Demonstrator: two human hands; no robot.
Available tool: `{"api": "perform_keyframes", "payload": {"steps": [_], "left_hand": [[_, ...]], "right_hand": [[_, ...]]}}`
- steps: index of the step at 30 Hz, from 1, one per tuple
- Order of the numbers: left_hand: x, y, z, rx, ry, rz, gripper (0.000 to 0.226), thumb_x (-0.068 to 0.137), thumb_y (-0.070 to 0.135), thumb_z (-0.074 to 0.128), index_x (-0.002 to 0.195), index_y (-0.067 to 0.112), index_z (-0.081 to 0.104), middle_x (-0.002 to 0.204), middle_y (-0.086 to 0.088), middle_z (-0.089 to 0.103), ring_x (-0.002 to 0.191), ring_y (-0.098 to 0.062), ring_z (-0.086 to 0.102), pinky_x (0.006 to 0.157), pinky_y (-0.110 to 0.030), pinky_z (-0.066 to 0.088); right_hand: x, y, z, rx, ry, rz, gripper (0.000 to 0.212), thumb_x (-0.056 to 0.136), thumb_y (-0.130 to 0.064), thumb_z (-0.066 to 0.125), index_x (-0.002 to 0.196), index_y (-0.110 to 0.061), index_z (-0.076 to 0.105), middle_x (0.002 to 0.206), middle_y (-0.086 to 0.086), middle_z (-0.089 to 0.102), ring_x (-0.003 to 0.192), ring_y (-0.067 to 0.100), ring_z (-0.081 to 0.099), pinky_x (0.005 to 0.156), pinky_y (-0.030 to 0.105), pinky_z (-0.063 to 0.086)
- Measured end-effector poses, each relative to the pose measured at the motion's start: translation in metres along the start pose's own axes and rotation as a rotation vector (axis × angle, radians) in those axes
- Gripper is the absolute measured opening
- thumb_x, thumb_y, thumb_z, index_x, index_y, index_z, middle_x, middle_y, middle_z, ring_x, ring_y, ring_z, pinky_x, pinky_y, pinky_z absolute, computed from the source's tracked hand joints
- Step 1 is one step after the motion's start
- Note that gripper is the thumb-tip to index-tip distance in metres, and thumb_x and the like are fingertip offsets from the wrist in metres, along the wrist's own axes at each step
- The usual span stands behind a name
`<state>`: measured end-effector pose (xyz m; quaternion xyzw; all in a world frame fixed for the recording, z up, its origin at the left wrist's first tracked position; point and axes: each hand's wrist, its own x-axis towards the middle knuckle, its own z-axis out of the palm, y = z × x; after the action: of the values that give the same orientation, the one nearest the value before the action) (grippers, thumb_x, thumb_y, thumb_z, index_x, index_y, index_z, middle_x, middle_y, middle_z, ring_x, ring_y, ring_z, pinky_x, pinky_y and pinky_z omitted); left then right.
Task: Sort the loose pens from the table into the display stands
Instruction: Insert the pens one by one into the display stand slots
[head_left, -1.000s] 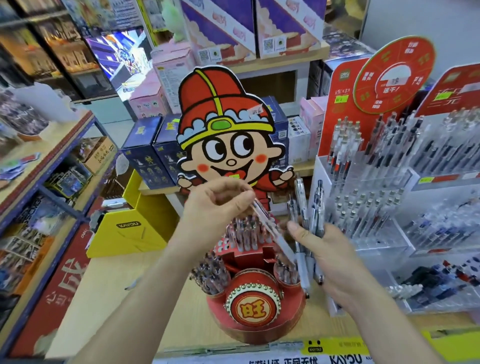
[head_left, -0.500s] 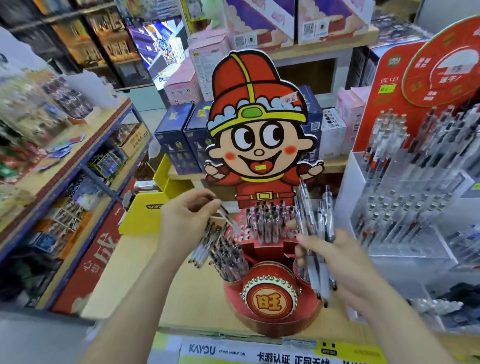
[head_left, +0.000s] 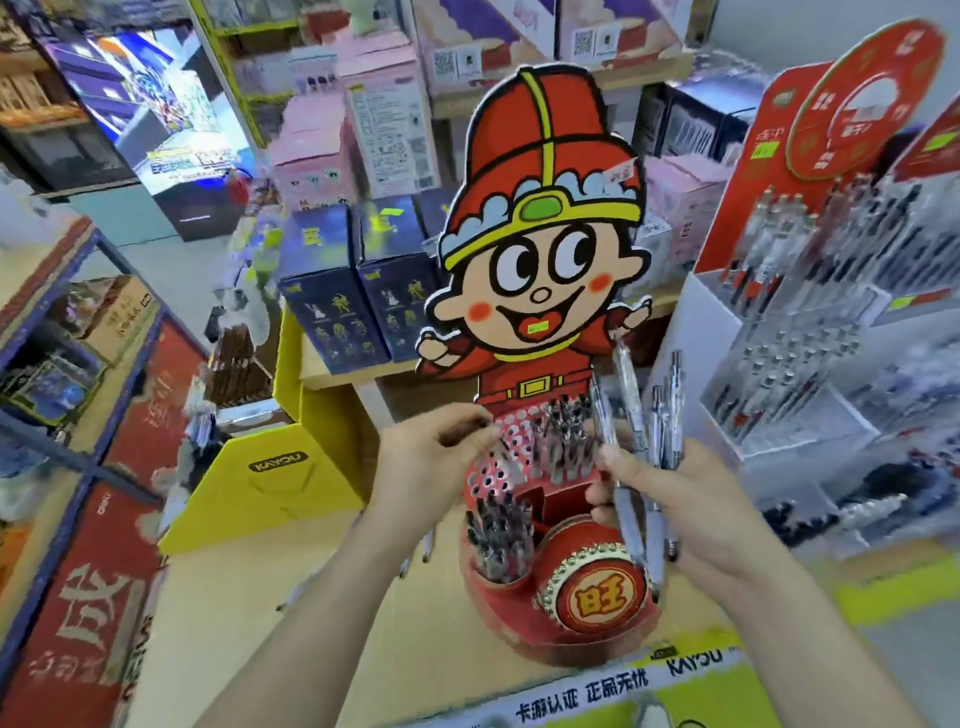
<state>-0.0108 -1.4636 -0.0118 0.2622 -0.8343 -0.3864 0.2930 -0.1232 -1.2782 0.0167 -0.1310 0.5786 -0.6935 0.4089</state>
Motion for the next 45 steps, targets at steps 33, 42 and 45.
{"api": "perform_keyframes", "payload": {"steps": [33, 42, 45], "left_hand": [[0.019, 0.008, 0.016, 0.218, -0.349, 0.074, 0.021, 0.082, 0.034, 0.074, 0.086, 0.018, 0.061, 0.075, 0.005, 0.065, 0.071, -0.012, 0.062, 0.067, -0.038, 0.055], [0.018, 0.045, -0.019, -0.223, -0.3, -0.126, 0.019, 0.091, 0.025, 0.063, 0.109, 0.024, 0.069, 0.088, 0.012, 0.07, 0.082, -0.002, 0.064, 0.073, -0.02, 0.055], [0.012, 0.062, -0.024, -0.49, -0.484, -0.257, 0.021, 0.092, 0.02, 0.061, 0.111, 0.013, 0.067, 0.072, 0.004, 0.068, 0.067, -0.011, 0.064, 0.065, -0.024, 0.055]], "right_hand": [[-0.015, 0.013, 0.029, 0.079, 0.105, -0.014, 0.019, 0.091, -0.02, 0.061, 0.104, -0.006, 0.064, 0.076, 0.014, 0.064, 0.054, 0.02, 0.058, 0.046, 0.028, 0.048], [-0.013, 0.017, 0.033, 0.079, 0.041, 0.015, 0.032, 0.088, -0.024, 0.061, 0.111, 0.0, 0.061, 0.078, 0.012, 0.067, 0.055, 0.019, 0.058, 0.046, 0.026, 0.047], [-0.012, 0.015, 0.038, 0.111, -0.03, 0.024, 0.037, 0.085, -0.027, 0.062, 0.11, 0.001, 0.062, 0.075, 0.011, 0.065, 0.054, 0.019, 0.057, 0.045, 0.025, 0.046]]}}
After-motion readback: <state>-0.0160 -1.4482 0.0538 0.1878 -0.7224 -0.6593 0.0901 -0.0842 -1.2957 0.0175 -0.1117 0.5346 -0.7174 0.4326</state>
